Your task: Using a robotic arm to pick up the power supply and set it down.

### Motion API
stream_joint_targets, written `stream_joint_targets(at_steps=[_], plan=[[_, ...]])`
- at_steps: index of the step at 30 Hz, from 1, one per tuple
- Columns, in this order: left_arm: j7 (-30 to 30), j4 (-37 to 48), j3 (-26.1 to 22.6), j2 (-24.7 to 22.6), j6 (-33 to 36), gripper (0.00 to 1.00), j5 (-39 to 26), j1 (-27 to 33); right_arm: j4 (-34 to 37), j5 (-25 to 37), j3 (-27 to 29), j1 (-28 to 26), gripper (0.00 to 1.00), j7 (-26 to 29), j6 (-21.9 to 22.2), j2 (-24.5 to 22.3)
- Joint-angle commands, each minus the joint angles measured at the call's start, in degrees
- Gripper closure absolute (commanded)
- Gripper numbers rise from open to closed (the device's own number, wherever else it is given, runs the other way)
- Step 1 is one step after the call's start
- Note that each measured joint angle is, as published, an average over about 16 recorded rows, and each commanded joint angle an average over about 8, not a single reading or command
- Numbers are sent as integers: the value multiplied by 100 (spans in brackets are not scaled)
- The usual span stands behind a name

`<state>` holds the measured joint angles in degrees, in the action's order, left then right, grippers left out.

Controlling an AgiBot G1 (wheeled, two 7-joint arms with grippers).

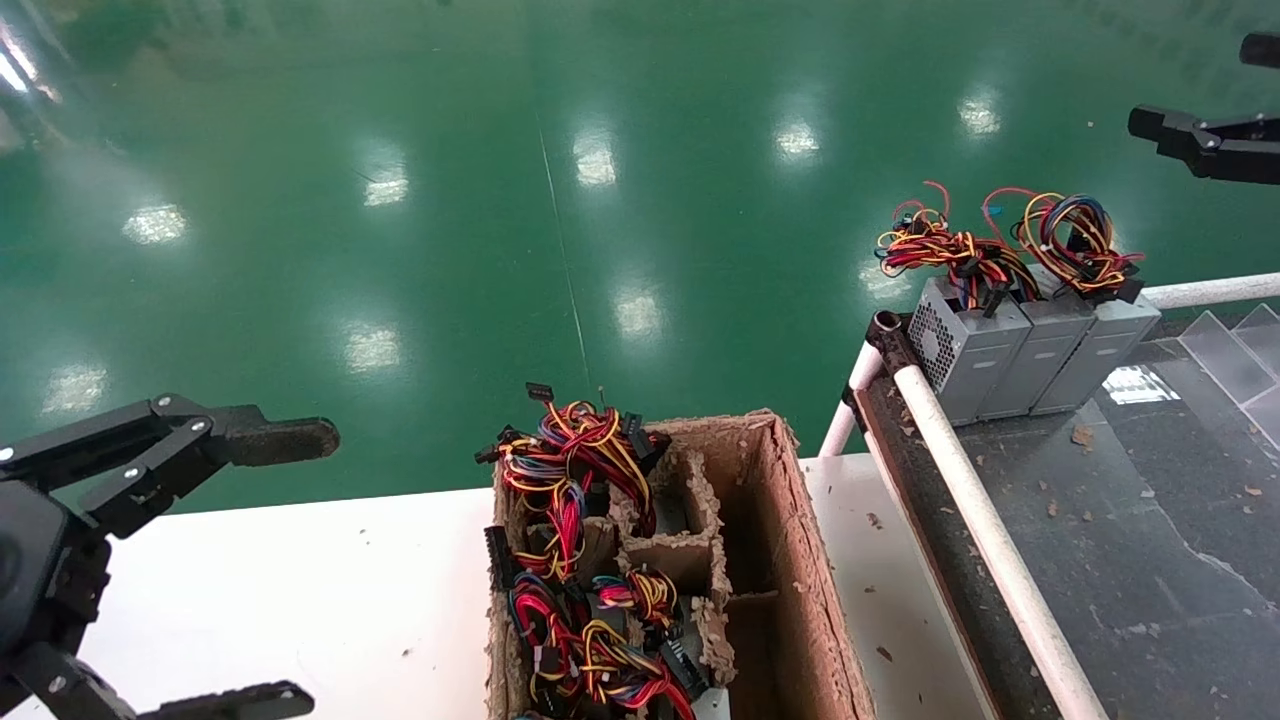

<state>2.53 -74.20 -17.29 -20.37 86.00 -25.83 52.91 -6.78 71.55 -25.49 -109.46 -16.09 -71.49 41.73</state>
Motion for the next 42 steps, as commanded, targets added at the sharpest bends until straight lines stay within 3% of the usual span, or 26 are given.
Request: stream_joint_targets(at_steps=[1,42], plan=[[-1,3,0,-1,1,0,0,1,-131,-85,34,90,0,60,-51,-21],[-9,8,-21,3,2,0,8,13,-5008,-2233,714,3590,0,2014,-1071,-505]])
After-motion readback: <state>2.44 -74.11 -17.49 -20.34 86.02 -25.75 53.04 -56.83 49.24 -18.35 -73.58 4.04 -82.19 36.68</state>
